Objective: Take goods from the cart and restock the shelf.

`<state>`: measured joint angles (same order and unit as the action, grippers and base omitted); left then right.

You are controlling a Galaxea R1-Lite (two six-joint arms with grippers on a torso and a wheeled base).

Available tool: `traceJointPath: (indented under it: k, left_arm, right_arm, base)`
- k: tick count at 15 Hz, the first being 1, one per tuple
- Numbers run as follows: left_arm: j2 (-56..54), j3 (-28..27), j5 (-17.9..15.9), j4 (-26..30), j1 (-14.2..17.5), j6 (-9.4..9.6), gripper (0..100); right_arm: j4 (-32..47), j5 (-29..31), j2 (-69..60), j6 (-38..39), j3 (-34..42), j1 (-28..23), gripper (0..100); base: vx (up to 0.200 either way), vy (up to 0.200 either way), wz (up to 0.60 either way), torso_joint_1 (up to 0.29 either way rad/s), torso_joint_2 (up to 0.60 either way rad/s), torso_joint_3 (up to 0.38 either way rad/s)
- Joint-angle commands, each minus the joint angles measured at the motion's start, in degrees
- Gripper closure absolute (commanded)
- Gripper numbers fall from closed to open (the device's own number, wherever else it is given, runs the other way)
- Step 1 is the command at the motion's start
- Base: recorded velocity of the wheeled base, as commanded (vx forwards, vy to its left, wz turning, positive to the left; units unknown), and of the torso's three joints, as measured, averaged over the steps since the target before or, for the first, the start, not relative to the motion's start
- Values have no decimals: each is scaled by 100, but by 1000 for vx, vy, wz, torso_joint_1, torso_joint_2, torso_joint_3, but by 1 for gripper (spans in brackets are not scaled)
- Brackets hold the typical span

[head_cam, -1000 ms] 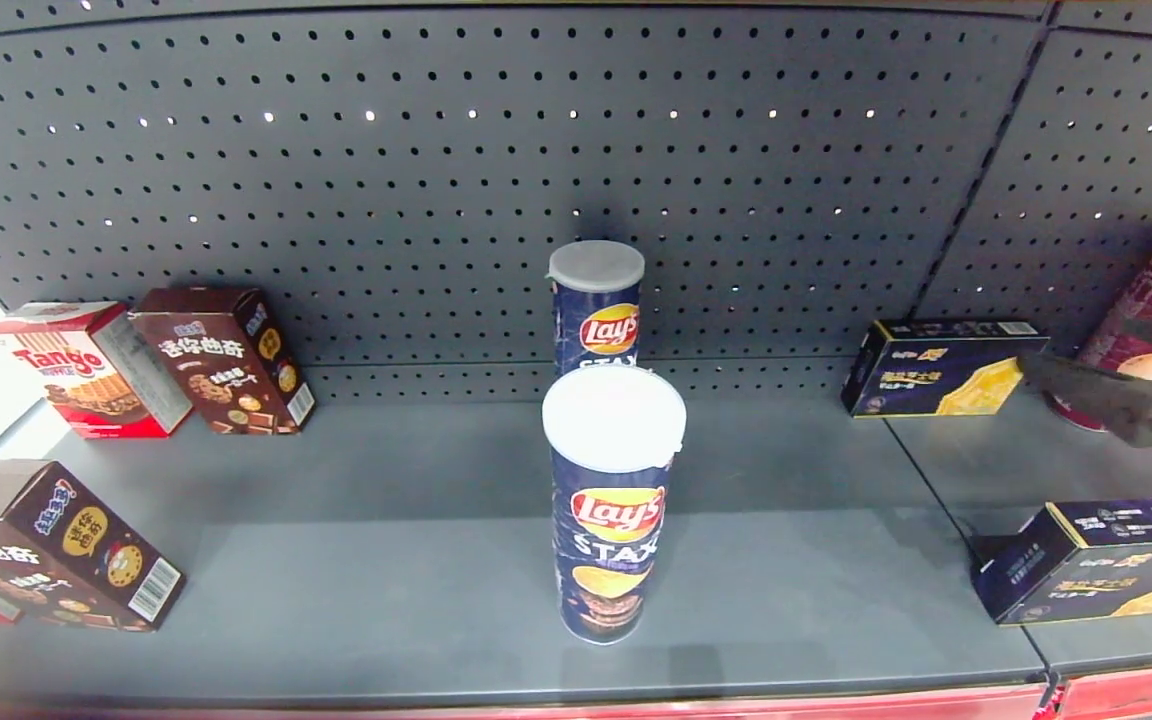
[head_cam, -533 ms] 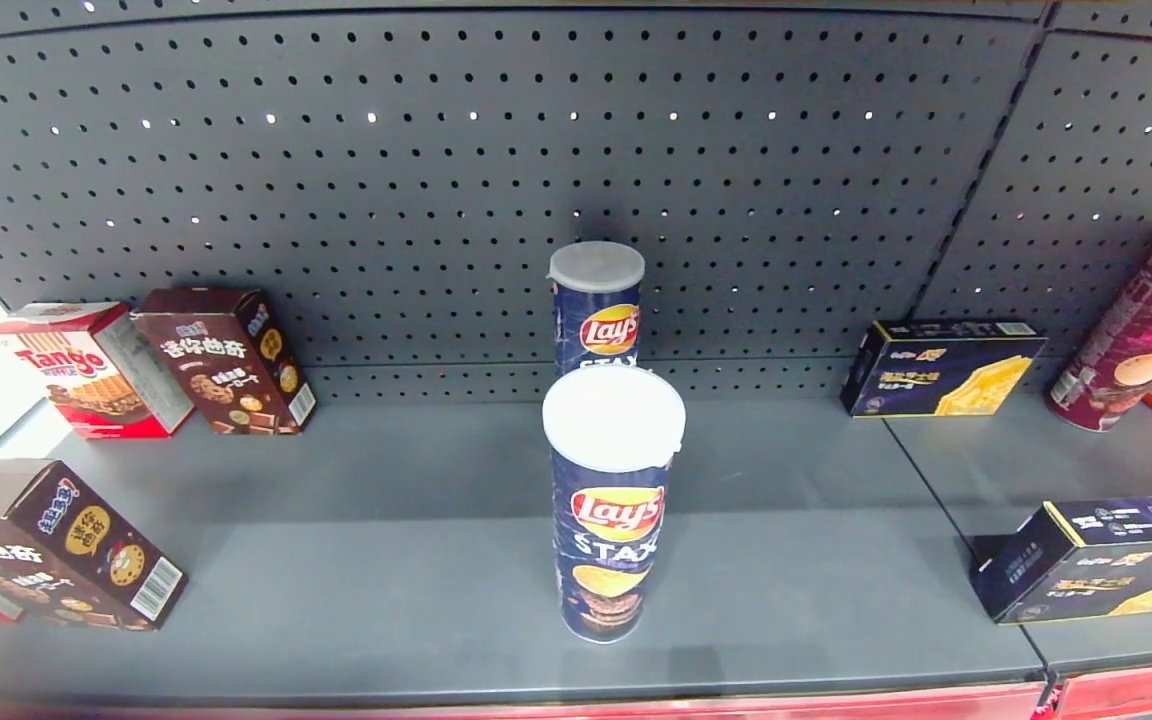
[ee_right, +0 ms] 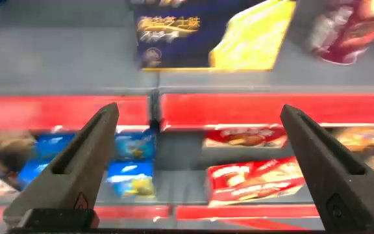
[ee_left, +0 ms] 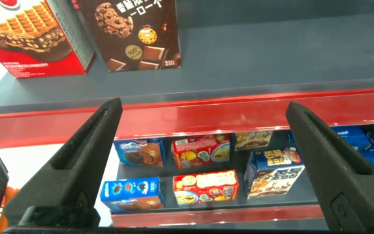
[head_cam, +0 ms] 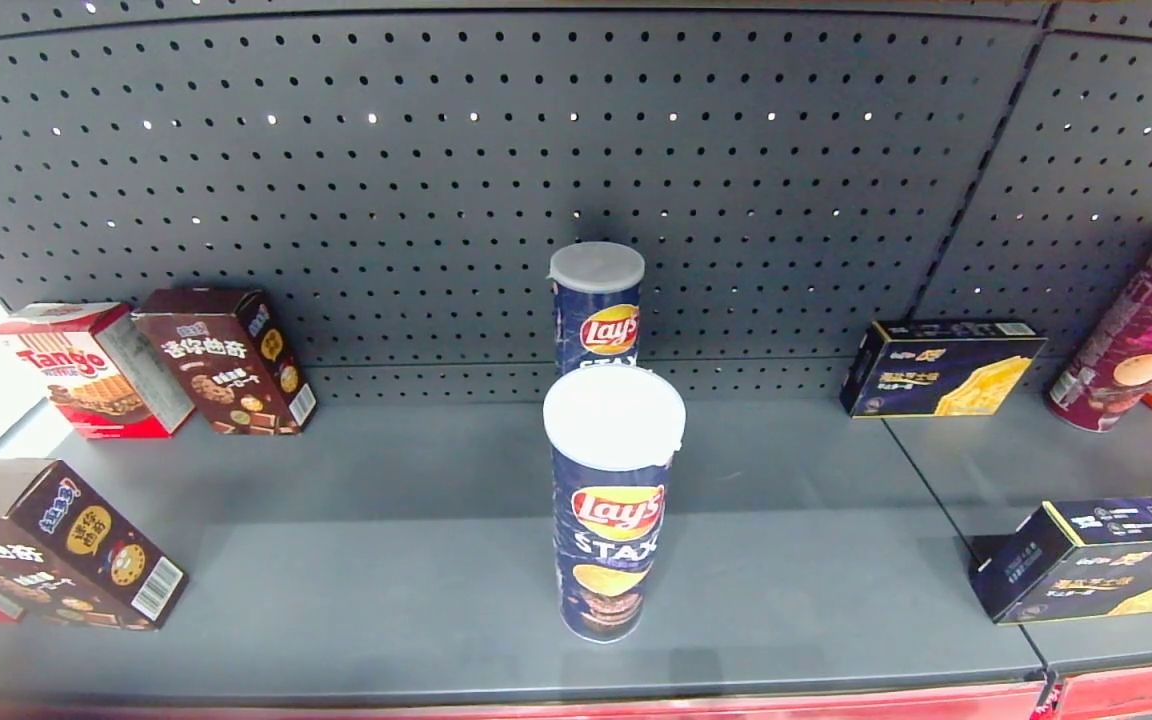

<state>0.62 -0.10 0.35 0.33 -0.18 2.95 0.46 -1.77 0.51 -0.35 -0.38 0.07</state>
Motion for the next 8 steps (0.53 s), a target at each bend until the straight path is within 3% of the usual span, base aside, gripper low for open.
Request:
traceJointPath:
  k: [1,4,8]
  left_arm:
    - [8,1,0,2,1,-14,0]
    - [8,1,-97,2,1,-23,0]
    - [8,1,44,2,1,-58,0]
  right_arm:
    - [-11,-43,-51,9,20,-7,0]
    - [-20,-43,-51,9,20,1,0]
    - [-20,-61,-51,-17,29,-7,0]
  base:
    - [0,0,0,0,0,0]
    - [0,0,0,0,0,0]
    - [0,0,0,0,0,0]
